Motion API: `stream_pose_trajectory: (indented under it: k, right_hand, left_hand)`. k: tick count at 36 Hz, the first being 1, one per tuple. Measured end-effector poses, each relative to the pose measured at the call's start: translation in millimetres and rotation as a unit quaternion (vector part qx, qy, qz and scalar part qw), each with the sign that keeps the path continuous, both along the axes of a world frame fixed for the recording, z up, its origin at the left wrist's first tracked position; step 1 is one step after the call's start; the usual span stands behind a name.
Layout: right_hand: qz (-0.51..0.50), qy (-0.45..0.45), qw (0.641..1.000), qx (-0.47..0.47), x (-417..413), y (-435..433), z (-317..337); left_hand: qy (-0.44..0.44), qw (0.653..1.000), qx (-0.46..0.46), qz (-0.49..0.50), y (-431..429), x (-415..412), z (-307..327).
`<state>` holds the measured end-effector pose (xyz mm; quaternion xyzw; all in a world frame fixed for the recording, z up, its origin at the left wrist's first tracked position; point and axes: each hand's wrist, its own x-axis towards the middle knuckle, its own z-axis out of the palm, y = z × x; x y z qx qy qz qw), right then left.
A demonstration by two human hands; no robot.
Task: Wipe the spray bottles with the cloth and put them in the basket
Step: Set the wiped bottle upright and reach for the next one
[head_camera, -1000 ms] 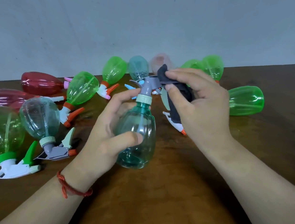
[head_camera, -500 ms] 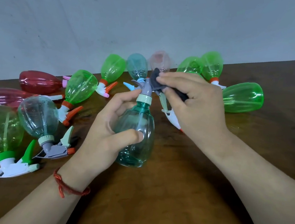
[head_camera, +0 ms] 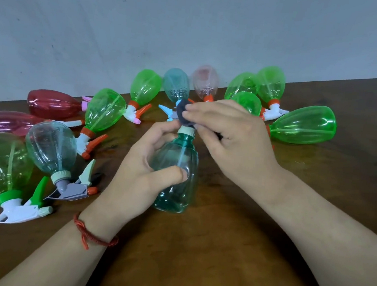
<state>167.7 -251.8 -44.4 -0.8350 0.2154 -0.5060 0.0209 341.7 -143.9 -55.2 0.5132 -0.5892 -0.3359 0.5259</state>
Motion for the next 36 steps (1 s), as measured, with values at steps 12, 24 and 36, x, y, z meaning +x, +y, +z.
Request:
stream_pose_trajectory:
  k: [12,24,36]
  right_hand:
    - [0.022,0.001,0.995,0.096,-8,-10,-3]
    - [0.027,-0.066,0.990,0.123,-9,-7,-1]
    - [0.181,-0.216,0.865,0.414,-7,-6,3]
  left_hand:
    - [0.059,0.998,-0.021,0.029,-1,10,1]
    - [0.105,0.994,0.001,0.014,-2,11,2]
    - [0.135,0.991,0.018,0.008,-3,21,5]
